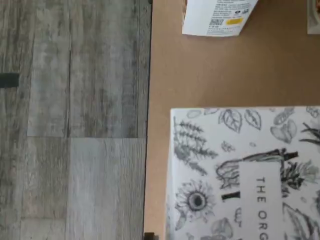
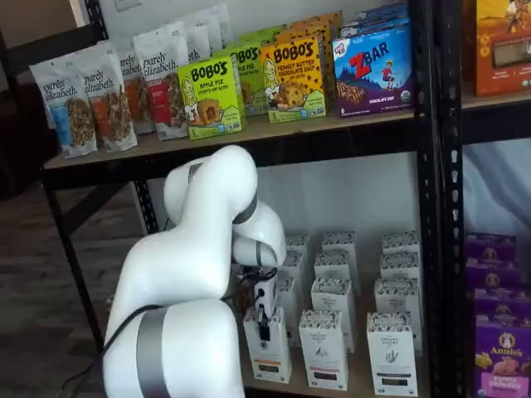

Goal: Pick up the white box with a yellow strip in the middle, on the bottom shelf, the fourth box from the left

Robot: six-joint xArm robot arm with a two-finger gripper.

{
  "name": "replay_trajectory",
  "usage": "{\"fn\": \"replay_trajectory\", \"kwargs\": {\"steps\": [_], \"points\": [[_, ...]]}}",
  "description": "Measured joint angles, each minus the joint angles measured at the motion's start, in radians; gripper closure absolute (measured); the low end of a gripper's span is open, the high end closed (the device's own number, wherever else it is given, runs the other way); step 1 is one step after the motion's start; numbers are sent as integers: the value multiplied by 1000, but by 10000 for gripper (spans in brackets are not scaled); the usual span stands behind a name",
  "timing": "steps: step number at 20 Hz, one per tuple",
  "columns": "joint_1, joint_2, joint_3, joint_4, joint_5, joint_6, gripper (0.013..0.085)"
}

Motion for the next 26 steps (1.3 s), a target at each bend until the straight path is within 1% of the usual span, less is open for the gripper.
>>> {"fn": "replay_trajectory", "kwargs": {"steps": [3, 10, 12, 13, 14, 15, 16, 22, 26], "points": [[2, 1, -1, -4, 4, 6, 290], [7, 5, -7, 3, 7, 5, 290], [8, 7, -8, 3, 5, 6, 370], [9, 7, -8, 4, 5, 6, 370], [9, 7, -8, 4, 5, 6, 410], [10, 8, -9, 4, 5, 6, 410], [10, 8, -9, 6, 5, 6, 450], [16, 5, -2, -5, 0, 19, 450], [18, -11, 22, -4, -4, 20, 450]]}}
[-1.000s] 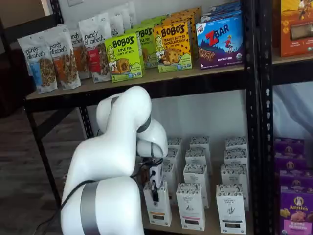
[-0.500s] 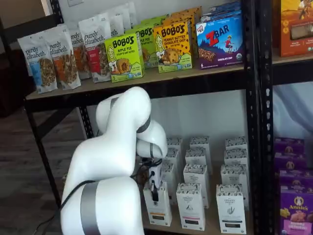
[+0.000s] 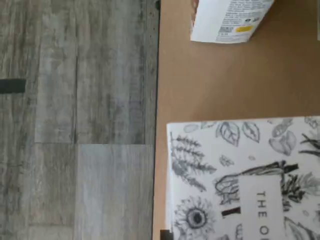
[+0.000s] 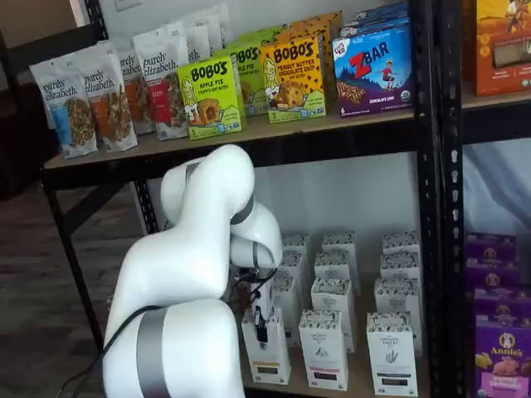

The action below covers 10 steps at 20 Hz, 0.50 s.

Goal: Pick up the white box with a yellow strip in the middle, on the bottom shelf, the fourth box from the left

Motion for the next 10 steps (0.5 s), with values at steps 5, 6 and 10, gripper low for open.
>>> {"fn": "replay_trajectory", "kwargs": {"steps": [5, 6, 10], "points": [[6, -32, 53, 11, -18, -6, 450], [8, -40, 65, 14, -20, -8, 450], [17, -76, 124, 29, -36, -16, 450]]}}
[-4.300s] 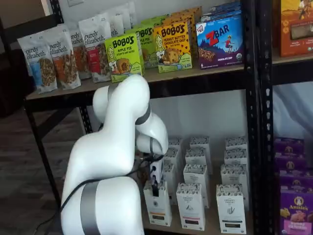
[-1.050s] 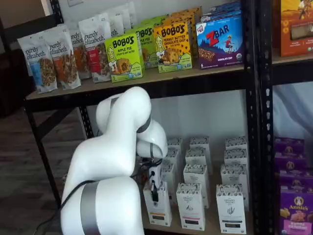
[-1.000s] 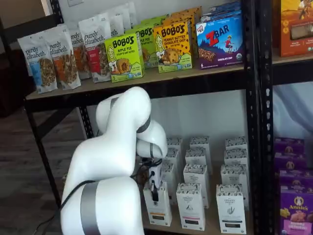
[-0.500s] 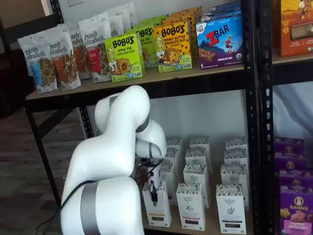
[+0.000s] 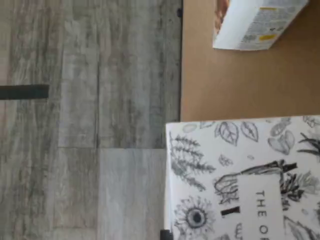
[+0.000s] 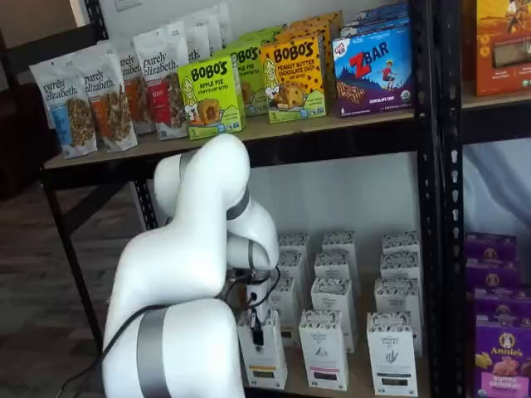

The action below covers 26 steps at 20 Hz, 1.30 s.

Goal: Pick up the white box with a yellow strip in the middle, on the bottom shelf, the fourth box from the left

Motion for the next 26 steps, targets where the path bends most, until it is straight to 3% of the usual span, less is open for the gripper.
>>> {"fn": "replay_trajectory", "kwargs": {"steps": [13, 26], "points": [[37, -164, 289, 77, -132, -51, 450], [92, -362, 598, 207, -267, -134, 450]]}}
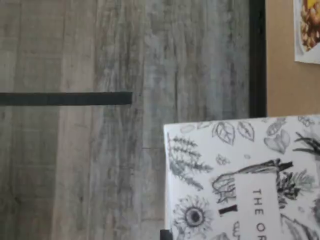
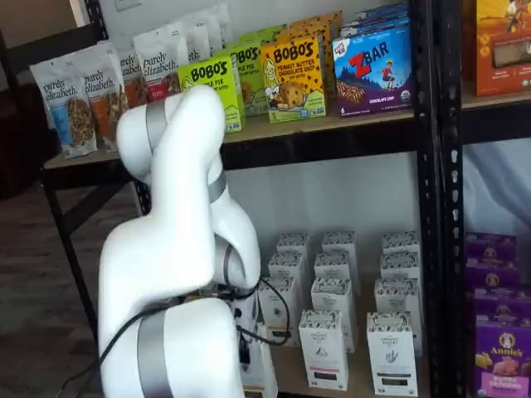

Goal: Pick up the white box with a yellow strip in the middle, on the bottom shelf, the fourth box from the left

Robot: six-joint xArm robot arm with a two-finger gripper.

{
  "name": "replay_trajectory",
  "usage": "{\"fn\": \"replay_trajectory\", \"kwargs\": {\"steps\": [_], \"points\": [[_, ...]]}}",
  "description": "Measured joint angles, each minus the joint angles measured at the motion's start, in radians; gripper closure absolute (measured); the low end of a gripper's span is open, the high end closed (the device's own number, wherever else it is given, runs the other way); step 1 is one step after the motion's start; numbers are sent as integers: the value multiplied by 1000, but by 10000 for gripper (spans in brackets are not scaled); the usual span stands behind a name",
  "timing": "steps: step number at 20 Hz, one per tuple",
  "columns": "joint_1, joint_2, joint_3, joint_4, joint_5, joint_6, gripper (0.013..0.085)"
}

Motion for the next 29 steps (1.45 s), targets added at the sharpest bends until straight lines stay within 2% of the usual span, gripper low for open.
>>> {"fn": "replay_trajectory", "kwargs": {"steps": [1, 3, 7, 9, 20, 23, 29], "points": [[11, -31, 43, 24, -18, -13, 450], [17, -49, 74, 3, -37, 11, 450], [47, -129, 180, 63, -83, -22, 450], [53, -157, 213, 76, -87, -29, 450], [65, -258, 308, 42, -72, 18, 450], [58, -283, 326, 15, -63, 39, 450], [42, -333, 351, 35, -32, 7, 450]]}}
